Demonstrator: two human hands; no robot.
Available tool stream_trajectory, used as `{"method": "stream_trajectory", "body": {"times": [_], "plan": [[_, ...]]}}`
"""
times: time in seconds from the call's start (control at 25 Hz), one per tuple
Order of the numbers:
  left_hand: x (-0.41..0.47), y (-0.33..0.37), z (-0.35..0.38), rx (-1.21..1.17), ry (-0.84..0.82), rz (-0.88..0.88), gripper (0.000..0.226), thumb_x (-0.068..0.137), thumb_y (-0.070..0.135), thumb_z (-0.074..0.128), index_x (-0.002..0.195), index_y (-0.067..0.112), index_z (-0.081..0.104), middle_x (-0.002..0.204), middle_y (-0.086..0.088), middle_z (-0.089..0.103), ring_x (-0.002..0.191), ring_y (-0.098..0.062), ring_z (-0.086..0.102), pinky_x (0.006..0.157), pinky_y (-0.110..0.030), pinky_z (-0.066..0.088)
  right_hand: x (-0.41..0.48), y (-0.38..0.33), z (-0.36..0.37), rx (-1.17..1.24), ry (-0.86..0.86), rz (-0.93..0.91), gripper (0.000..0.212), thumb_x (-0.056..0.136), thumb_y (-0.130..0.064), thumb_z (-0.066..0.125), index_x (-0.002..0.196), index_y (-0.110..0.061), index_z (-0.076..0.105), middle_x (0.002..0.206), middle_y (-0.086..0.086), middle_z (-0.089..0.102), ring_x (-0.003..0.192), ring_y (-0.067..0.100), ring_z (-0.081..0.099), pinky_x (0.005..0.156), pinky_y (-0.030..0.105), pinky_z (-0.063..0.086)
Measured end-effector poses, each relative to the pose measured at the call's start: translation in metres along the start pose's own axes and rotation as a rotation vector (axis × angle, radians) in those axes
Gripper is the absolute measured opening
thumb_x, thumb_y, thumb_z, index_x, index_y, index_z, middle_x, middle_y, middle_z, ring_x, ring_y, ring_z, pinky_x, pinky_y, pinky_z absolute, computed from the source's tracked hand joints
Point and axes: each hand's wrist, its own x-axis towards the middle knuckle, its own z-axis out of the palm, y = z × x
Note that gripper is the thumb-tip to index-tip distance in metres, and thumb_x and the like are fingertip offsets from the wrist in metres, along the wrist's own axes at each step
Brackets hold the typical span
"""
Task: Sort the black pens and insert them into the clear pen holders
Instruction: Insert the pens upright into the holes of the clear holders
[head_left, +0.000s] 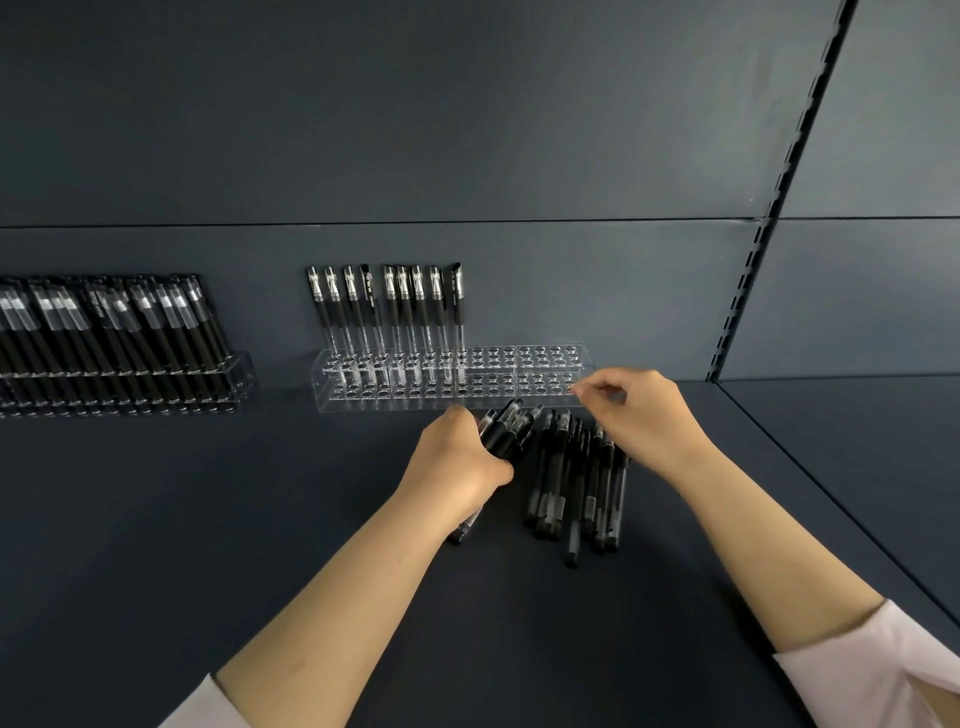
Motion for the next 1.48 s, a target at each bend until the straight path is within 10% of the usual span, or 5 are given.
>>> {"method": "stream_trajectory", "body": {"times": [0.24, 0.44, 0.72, 1.12, 1.48], "plan": [[0.004, -0.002, -0.012, -0.044, -0.063, -0.067, 0.029, 0.081, 0.019, 0.074, 0.096, 0.015, 0.049, 0.097, -0.005, 0.054, 0.080, -0.018, 0.051, 0.063, -0.026, 0.042, -0.003, -0.004, -0.002, 0.002, 0.006, 0.003, 0.016, 0.095, -0.024, 0.057, 0.096, -0.021, 0.073, 0.094, -0.013, 0.067, 0.087, 0.002, 0.057, 0.068, 0.001, 0.034], [0.003, -0.005, -0.030, -0.192, -0.122, -0.167, 0.065, 0.079, 0.022, 0.077, 0.133, 0.007, 0.042, 0.101, 0.000, 0.047, 0.096, -0.019, 0.046, 0.081, -0.033, 0.041, -0.010, -0.013, -0.002, 0.069, -0.064, -0.024, 0.011, 0.093, -0.030, 0.060, 0.094, -0.027, 0.071, 0.082, -0.023, 0.064, 0.073, -0.005, 0.056, 0.064, 0.002, 0.038], [0.006, -0.007, -0.046, -0.592, -0.224, -0.162, 0.043, 0.073, 0.015, 0.082, 0.108, 0.004, 0.059, 0.083, -0.007, 0.070, 0.070, -0.018, 0.067, 0.062, -0.030, 0.054, -0.012, -0.048, 0.016, 0.569, -0.198, 0.042, 0.017, 0.090, -0.017, 0.066, 0.107, -0.019, 0.069, 0.088, -0.001, 0.071, 0.079, 0.010, 0.067, 0.072, 0.023, 0.055], [0.022, -0.019, -0.057, -1.071, -0.103, 0.021, 0.019, 0.094, 0.009, 0.060, 0.111, 0.001, 0.064, 0.097, -0.008, 0.076, 0.066, -0.010, 0.068, 0.056, -0.022, 0.052, 0.026, -0.083, -0.010, 0.654, 0.502, -0.129, 0.022, 0.087, -0.014, 0.069, 0.091, -0.027, 0.052, 0.070, -0.006, 0.064, 0.066, 0.015, 0.065, 0.076, 0.030, 0.055], [0.026, -0.024, -0.064, -1.162, 0.037, 0.045, 0.013, 0.096, 0.012, 0.059, 0.109, 0.012, 0.061, 0.096, -0.001, 0.076, 0.064, -0.011, 0.069, 0.055, -0.024, 0.050, 0.072, -0.090, 0.016, 0.420, 0.524, -0.248, 0.020, 0.090, -0.015, 0.065, 0.103, -0.028, 0.058, 0.089, -0.012, 0.064, 0.078, 0.001, 0.062, 0.068, 0.005, 0.041]]}}
